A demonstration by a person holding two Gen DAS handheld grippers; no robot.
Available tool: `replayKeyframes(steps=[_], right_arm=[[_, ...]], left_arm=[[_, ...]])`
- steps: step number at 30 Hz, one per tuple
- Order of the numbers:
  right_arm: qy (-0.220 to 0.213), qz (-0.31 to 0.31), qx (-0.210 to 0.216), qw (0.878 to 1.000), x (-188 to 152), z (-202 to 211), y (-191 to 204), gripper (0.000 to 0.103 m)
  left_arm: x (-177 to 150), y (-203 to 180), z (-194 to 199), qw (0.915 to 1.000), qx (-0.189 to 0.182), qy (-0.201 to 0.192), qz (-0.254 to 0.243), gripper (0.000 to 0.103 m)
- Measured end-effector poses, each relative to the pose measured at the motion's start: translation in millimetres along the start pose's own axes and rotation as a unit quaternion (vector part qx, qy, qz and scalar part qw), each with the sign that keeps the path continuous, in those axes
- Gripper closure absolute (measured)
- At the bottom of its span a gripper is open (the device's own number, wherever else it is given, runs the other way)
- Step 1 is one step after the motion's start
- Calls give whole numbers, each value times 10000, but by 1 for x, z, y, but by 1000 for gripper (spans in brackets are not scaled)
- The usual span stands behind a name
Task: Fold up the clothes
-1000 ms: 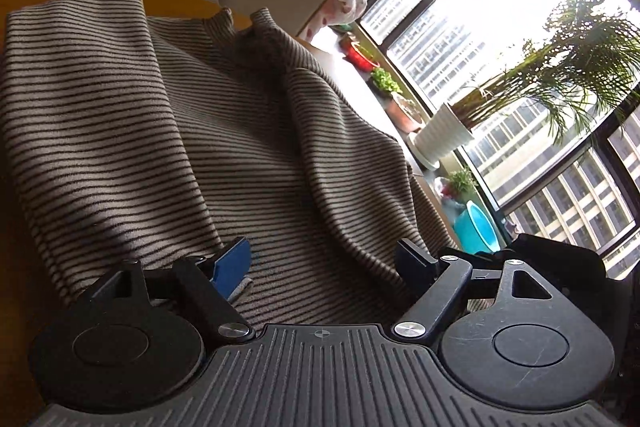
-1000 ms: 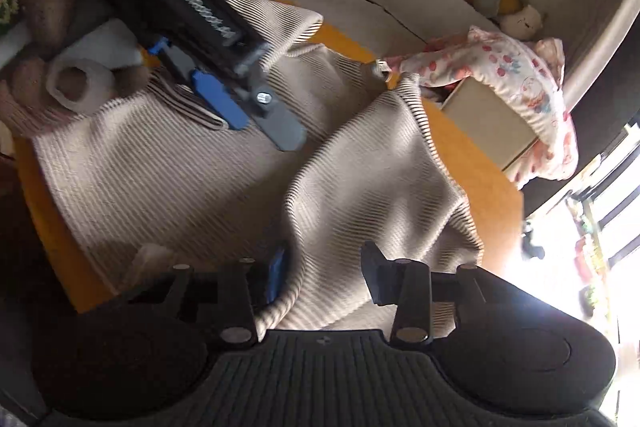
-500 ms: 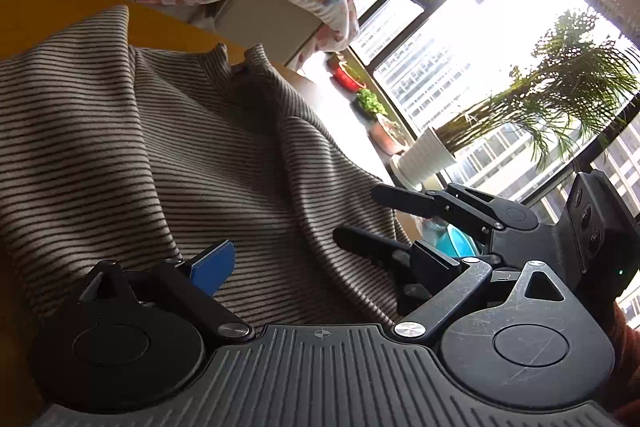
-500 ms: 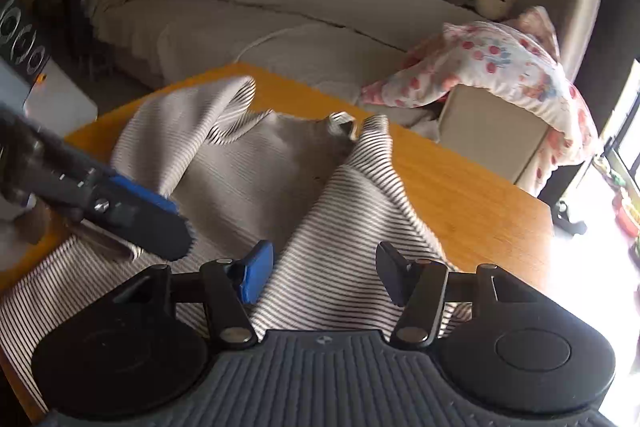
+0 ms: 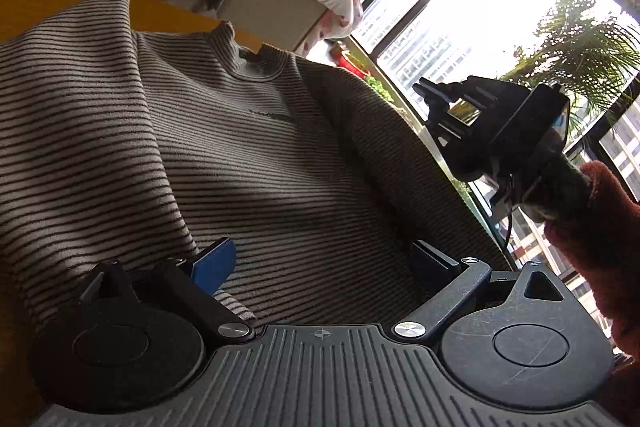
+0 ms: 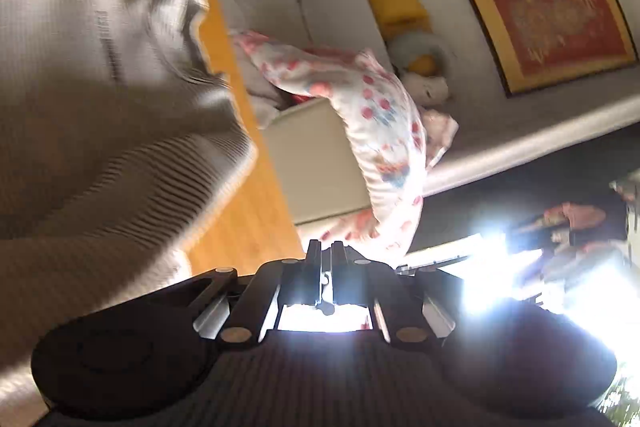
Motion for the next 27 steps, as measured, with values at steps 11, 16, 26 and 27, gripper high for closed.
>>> replayKeyframes(steps=[11,16,26,27], right_arm=[[1010,-3134,3079,8926,11,39,-10,50],[951,-2241,3470,9057,1,103,21,63],[690,-604,387,9950,-51,18,-46,98],[877,-902,392,9913,-52,5,-57,98]], left_arm=[[1,4,12,9999,104,12,-57,5],[-1,3,12,9998,66,-1,-164,4],[2,6,13,9998,-35,45,-213,3],[2,6,12,9998,-30,47,-211,3]])
Point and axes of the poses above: each gripper's, at about its wrist camera, not at the fingertips, and z roughly against the way its jaws point, y to its left, x to its top, the point moved 7 cm from there along -z, roughly the way its jaws point, and after that the axes turned 14 degrees about -x, right-handed, at the moved point
